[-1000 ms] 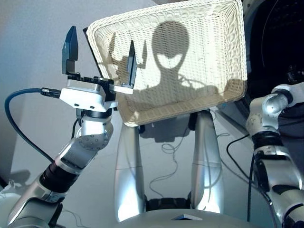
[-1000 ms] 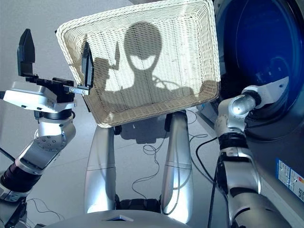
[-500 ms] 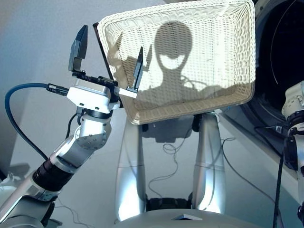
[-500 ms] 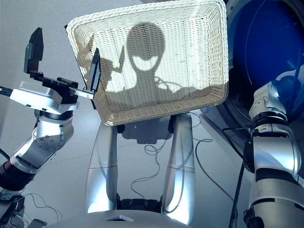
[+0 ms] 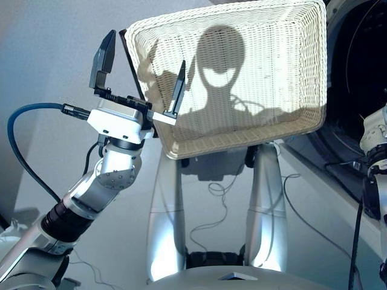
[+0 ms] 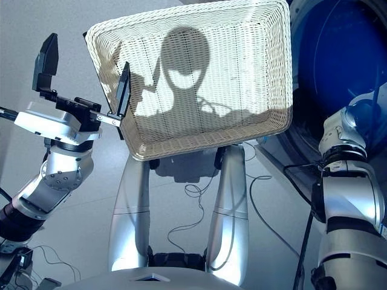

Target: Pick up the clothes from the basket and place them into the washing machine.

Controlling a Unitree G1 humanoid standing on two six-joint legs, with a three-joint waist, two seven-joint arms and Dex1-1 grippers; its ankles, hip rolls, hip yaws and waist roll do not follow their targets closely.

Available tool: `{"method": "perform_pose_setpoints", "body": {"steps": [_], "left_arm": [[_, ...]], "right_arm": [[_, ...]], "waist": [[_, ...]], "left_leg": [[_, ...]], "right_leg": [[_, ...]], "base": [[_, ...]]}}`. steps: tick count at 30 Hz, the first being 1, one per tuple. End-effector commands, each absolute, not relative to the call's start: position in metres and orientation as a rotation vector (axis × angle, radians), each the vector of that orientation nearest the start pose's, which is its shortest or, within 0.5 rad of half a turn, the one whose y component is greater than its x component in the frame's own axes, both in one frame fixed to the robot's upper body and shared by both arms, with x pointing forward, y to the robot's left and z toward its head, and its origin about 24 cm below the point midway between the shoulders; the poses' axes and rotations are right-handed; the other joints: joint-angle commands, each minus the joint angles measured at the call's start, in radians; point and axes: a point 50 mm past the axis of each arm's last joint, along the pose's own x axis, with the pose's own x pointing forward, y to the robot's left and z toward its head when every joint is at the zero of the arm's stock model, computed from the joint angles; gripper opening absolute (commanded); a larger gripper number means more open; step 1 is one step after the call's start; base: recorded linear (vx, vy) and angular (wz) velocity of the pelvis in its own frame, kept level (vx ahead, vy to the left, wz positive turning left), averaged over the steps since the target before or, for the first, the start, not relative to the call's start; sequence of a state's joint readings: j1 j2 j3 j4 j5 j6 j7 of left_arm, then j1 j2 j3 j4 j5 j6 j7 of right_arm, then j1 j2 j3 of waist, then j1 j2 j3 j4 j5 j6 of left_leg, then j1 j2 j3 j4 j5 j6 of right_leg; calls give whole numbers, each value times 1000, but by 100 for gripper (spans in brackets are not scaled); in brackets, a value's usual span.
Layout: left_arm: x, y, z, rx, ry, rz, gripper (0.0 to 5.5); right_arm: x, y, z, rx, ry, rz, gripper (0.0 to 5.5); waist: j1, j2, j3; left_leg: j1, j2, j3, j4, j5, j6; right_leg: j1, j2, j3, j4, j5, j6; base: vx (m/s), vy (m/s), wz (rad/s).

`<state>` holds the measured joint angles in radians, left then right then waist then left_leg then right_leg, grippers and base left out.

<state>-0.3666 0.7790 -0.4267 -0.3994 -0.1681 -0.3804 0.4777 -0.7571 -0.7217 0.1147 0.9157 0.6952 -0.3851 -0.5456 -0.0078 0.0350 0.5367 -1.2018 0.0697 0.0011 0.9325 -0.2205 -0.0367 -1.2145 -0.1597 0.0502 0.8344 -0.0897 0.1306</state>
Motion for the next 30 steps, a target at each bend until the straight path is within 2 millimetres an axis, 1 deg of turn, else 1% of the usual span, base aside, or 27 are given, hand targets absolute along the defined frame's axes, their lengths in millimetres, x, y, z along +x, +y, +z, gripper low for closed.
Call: {"method": "perform_pose_setpoints", "body": {"steps": [1, 2, 3, 4, 6, 7, 8, 10, 12, 13, 14, 15, 16, 17, 19, 21, 23, 24, 25, 27, 28, 30], "left_arm": [[217, 126, 230, 161, -1059, -269, 550], [218, 126, 228, 155, -1050, -266, 550], [218, 126, 227, 153, -1046, -263, 550], [218, 126, 226, 159, -1046, -259, 550], [220, 126, 224, 171, -1037, -252, 550], [220, 126, 223, 181, -1037, -247, 550], [220, 127, 222, 194, -1034, -242, 550], [220, 128, 220, 214, -1035, -236, 550], [218, 129, 218, 239, -1036, -247, 550], [216, 129, 217, 254, -1041, -255, 550], [214, 129, 216, 263, -1042, -265, 550], [213, 128, 214, 284, -1038, -284, 550], [213, 128, 213, 307, -1039, -296, 550], [212, 127, 213, 324, -1044, -307, 550], [211, 127, 214, 312, -1040, -310, 550], [212, 127, 211, 311, -1023, -317, 550], [216, 126, 207, 304, -993, -334, 550], [218, 127, 203, 292, -957, -349, 550], [220, 127, 200, 278, -930, -367, 550], [228, 132, 183, 197, -793, -393, 550], [234, 136, 170, 144, -705, -392, 550], [244, 146, 140, 24, -520, -366, 550]], "right_arm": [[337, -292, 146, -59, -389, -575, 550], [336, -272, 132, -71, -362, -475, 550], [333, -258, 127, -66, -367, -420, 550], [329, -238, 118, -90, -360, -314, 550], [320, -208, 109, -155, -364, -148, 550], [317, -199, 106, -195, -368, -99, 550], [313, -186, 104, -251, -378, -15, 550], [306, -163, 106, -336, -418, 141, 550], [298, -142, 112, -490, -484, 313, 550], [293, -133, 116, -563, -524, 399, 550], [290, -128, 121, -633, -571, 448, 550], [287, -120, 128, -812, -659, 532, 550], [283, -112, 132, -935, -730, 609, 550], [280, -110, 134, -959, -757, 628, 550], [277, -113, 137, -942, -775, 603, 550], [274, -117, 135, -941, -769, 606, 550], [270, -123, 130, -913, -730, 594, 550], [270, -130, 123, -902, -687, 572, 550], [269, -132, 118, -894, -655, 576, 550], [267, -143, 103, -869, -555, 556, 550], [266, -150, 94, -839, -490, 538, 550], [265, -163, 76, -772, -357, 491, 550]], "waist": [[-34, -16, -17], [-36, -18, -17], [-37, -20, -17], [-39, -22, -17], [-40, -23, -17], [-41, -22, -17], [-41, -22, -17], [-39, -21, -17], [-37, -21, -17], [-35, -22, -17], [-34, -22, -17], [-28, -23, -17], [-31, -21, -17], [-32, -22, -17], [-32, -24, -17], [-35, -28, -17], [-38, -34, -17], [-39, -38, -17], [-39, -40, -17], [-41, -46, -17], [-43, -48, -17], [-42, -51, -17]], "left_leg": [[55, -12, 48, -131, 78, -7], [55, -11, 48, -134, 81, -5], [55, -10, 49, -136, 82, -5], [53, -10, 49, -137, 84, -4], [53, -10, 49, -140, 88, -3], [52, -10, 50, -140, 89, -3], [54, -10, 52, -141, 89, -2], [58, -9, 54, -144, 90, -2], [61, -7, 53, -146, 90, -4], [64, -7, 53, -144, 89, -5], [65, -7, 53, -142, 89, -6], [70, -7, 51, -140, 86, -7], [76, -8, 49, -139, 83, -8], [80, -7, 49, -139, 84, -9], [95, -7, 51, -144, 88, -11], [125, -5, 52, -155, 89, -13], [169, -3, 53, -176, 90, -15], [214, -3, 53, -198, 91, -17], [241, -2, 58, -210, 92, -18], [325, -3, 60, -259, 96, -21], [380, -5, 56, -291, 100, -22], [485, -10, 53, -352, 112, -26]], "right_leg": [[31, 41, -34, -7, -31, -45], [32, 42, -33, -10, -29, -46], [31, 42, -32, -10, -29, -46], [29, 43, -30, -11, -27, -46], [27, 42, -31, -11, -25, -46], [27, 42, -30, -11, -24, -45], [28, 42, -29, -11, -22, -44], [30, 43, -28, -13, -19, -44], [34, 42, -28, -14, -20, -42], [37, 42, -27, -13, -21, -40], [39, 41, -27, -11, -21, -39], [44, 41, -28, -9, -22, -38], [48, 40, -29, -4, -27, -37], [53, 37, -30, -4, -28, -36], [65, 36, -31, -7, -25, -34], [89, 31, -37, -10, -26, -31], [134, 29, -45, -28, -27, -29], [175, 28, -51, -44, -28, -28], [203, 27, -54, -55, -28, -28], [286, 19, -63, -92, -25, -23], [339, 17, -66, -118, -22, -20], [452, 8, -85, -181, -11, -14]], "base": [[0, 0, 0], [0, 0, 0], [0, 0, 0], [0, 0, 0], [0, 0, 0], [0, 0, 0], [0, 0, 0], [0, 0, 0], [0, 0, 0], [0, 0, 0], [0, 0, 0], [0, 0, 0], [0, 0, 0], [0, 0, 0], [0, 0, 0], [0, 0, 0], [0, 0, 0], [56, -12, -2], [77, -2, 15], [99, -4, 27], [121, -15, 26], [141, -20, 49]]}}
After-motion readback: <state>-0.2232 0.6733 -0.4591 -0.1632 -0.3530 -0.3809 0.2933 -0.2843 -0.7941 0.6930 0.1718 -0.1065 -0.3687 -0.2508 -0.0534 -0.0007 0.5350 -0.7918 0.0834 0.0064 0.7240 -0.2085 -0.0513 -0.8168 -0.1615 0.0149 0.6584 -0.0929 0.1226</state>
